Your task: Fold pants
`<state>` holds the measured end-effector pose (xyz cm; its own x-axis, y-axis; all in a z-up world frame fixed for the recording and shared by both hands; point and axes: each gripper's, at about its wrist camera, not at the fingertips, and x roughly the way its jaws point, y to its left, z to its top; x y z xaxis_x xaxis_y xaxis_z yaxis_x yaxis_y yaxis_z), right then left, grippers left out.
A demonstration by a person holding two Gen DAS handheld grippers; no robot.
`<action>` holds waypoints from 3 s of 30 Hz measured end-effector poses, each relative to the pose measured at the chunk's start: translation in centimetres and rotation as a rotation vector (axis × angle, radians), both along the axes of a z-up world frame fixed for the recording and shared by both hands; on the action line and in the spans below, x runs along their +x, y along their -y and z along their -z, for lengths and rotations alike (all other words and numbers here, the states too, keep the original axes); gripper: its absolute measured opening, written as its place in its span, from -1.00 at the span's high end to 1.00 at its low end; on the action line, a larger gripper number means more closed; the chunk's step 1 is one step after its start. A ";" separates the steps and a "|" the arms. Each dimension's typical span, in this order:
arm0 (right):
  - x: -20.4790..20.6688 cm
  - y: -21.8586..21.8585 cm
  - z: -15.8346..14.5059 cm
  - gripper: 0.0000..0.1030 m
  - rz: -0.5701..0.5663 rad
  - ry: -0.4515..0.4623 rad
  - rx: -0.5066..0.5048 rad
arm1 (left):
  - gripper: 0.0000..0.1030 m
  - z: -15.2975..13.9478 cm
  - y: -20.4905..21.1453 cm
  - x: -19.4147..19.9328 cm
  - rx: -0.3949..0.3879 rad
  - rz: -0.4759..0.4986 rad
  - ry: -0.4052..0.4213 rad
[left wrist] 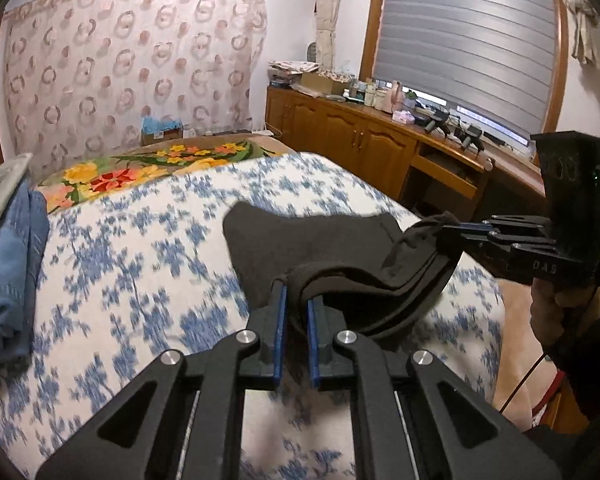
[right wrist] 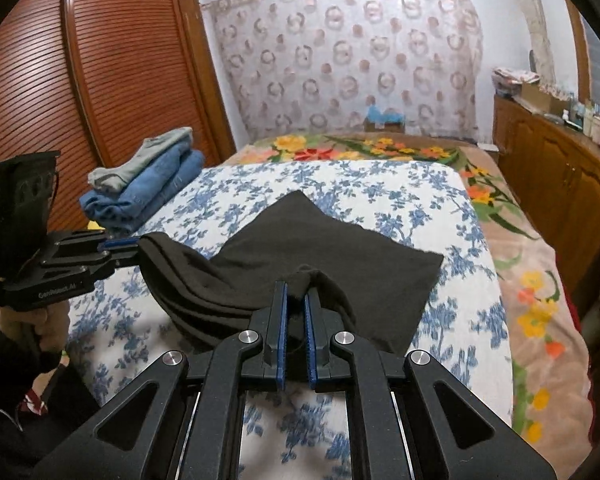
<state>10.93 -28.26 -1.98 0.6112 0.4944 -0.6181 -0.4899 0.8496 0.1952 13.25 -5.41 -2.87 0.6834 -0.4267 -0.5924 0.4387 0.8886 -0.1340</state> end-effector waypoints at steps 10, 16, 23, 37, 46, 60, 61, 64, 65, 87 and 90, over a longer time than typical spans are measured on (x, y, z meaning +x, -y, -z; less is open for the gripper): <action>7.2 -2.1 -7.3 0.90 -0.046 0.144 -0.017 | 0.89 -7.7 -1.6 7.0 0.010 -0.040 0.120; 15.1 -4.3 -10.6 0.91 -0.061 0.167 0.007 | 0.90 -11.2 -3.0 13.8 0.025 -0.117 0.194; 21.4 -6.2 -15.7 0.91 -0.025 0.250 0.055 | 0.90 -16.0 -5.1 17.3 0.055 -0.183 0.298; 14.5 -8.9 -6.6 0.91 -0.106 0.086 -0.069 | 0.90 -3.3 -7.1 7.4 0.131 -0.155 0.090; 8.4 -9.6 0.0 0.91 -0.101 -0.017 -0.115 | 0.90 1.2 -6.2 1.5 0.122 -0.149 0.036; 0.6 -9.1 1.3 0.91 -0.085 -0.069 -0.084 | 0.90 3.0 -6.3 -5.7 0.095 -0.162 0.005; 0.2 -9.1 1.4 0.91 -0.085 -0.069 -0.082 | 0.90 3.1 -6.3 -6.2 0.091 -0.162 -0.001; -1.7 -8.9 1.8 0.91 -0.089 -0.066 -0.089 | 0.90 3.8 -6.1 -7.6 0.095 -0.156 -0.014; -2.0 -8.9 2.0 0.91 -0.089 -0.068 -0.093 | 0.90 4.0 -6.1 -7.9 0.096 -0.155 -0.019; -6.7 -6.5 4.8 0.35 -0.001 -0.121 -0.119 | 0.88 7.6 -5.7 -10.1 0.079 -0.149 -0.081; -6.3 -6.4 4.5 0.30 0.011 -0.116 -0.105 | 0.88 7.8 -5.7 -10.3 0.076 -0.150 -0.078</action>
